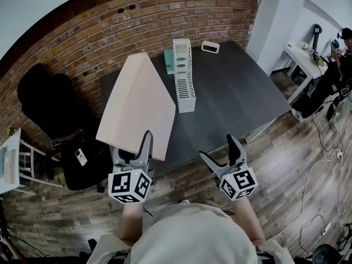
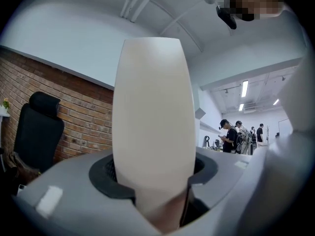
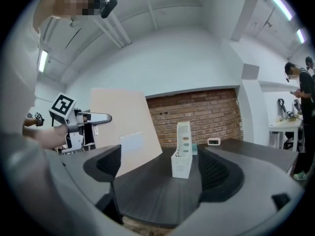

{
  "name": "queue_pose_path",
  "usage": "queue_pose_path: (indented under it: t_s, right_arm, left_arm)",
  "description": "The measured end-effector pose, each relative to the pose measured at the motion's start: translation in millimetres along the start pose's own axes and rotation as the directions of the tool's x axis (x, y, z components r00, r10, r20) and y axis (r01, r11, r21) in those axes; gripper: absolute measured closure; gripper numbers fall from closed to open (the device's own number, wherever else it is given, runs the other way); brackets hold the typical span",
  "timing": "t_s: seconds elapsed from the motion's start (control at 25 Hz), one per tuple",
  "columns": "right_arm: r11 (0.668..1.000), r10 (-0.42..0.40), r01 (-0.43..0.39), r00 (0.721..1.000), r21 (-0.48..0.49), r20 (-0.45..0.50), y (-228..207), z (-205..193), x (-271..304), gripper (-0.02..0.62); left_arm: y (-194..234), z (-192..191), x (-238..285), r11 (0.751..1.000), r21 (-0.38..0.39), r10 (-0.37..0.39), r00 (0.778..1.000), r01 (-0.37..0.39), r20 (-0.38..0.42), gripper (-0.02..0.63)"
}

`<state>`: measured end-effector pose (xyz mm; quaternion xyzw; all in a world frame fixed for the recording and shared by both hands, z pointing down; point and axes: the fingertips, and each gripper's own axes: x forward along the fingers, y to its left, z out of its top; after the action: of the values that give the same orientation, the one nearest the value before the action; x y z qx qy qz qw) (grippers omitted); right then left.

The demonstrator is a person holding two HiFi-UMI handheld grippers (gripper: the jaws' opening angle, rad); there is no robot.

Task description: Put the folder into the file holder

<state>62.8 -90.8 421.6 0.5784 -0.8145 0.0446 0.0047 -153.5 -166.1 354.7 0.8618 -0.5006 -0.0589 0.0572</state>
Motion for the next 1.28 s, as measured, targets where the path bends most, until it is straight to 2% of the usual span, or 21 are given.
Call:
queue_pose_path:
  t_s: [0.36,0.64,0.96,1.12,1.28]
  right_arm:
    - [0.999,-0.010,0.012,0.998,0.030,-0.057,-20,-18,13,0.133]
    - [1.000,-0.002,0.003,0.999,0.022,-0.040,-67,-13,42,0.133]
    - [0.999,0.031,-0.030,0.999,0.017,-0.029,-124,6,81,0.133]
    - [0.999,0.049,-0.048,0.999,0.017,-0.019,-143,11,97,0.133]
    - [0.997,0.071,-0.070,0.997,0.018,-0.031,-156,9,113,0.133]
  left_arm:
    - [-9,19,73,0.999,0.003,-0.041,0.999,0.041,0.033,0.334]
    - [-17,17,137,1.000,0.005,-0.026,0.998,0.026,0.049,0.334]
    - [-28,0,196,1.000,-0.002,-0.003,1.000,0.003,-0.002,0.334]
    - [-29,-5,216,0.999,0.029,0.026,1.000,-0.025,-0.016,0.334]
    - [-28,-10,236,0.999,0.013,0.039,0.999,-0.039,-0.023,0.333]
